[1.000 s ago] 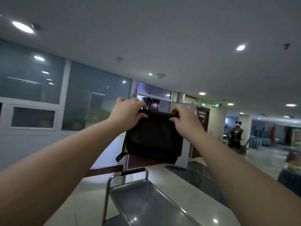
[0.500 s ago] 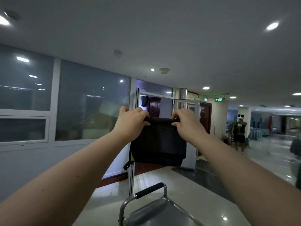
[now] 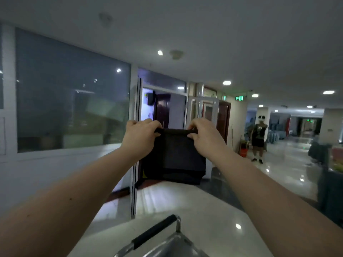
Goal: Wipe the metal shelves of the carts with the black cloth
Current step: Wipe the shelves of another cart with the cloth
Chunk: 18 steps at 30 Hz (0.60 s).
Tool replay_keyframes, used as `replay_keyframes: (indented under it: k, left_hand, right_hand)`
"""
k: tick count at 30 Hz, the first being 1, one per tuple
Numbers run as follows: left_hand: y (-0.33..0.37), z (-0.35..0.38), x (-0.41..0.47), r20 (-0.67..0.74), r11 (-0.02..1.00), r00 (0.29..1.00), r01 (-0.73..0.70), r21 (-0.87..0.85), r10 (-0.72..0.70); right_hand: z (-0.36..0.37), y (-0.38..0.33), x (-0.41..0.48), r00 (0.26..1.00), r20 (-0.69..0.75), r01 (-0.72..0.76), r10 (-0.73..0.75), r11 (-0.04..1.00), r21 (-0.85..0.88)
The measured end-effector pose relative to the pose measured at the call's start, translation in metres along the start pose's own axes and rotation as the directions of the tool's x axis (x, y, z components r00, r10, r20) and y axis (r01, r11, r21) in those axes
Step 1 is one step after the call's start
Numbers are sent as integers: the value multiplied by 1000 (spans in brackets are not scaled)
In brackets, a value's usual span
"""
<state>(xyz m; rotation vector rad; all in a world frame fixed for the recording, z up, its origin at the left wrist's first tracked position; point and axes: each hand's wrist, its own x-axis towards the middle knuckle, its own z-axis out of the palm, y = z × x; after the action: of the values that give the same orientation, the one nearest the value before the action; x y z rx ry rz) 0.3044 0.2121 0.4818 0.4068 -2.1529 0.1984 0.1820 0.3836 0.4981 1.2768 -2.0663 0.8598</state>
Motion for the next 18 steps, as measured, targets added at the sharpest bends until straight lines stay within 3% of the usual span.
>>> replay_keyframes:
  k: [6,11,18]
  left_hand:
    - [-49,154,-55,253,995,967,14,-103,13]
    - [-94,257,-102,389,977,913,-38,-210,119]
    - [-182,335,-134,425,887,855,-81,-455,297]
  right_hand:
    - [157,59,-39,961,116,-254,251,967,14]
    - [263,92,-83,920,186,-350,345,937,-10]
    - [354,77,-115,847,285,-479,449,877,41]
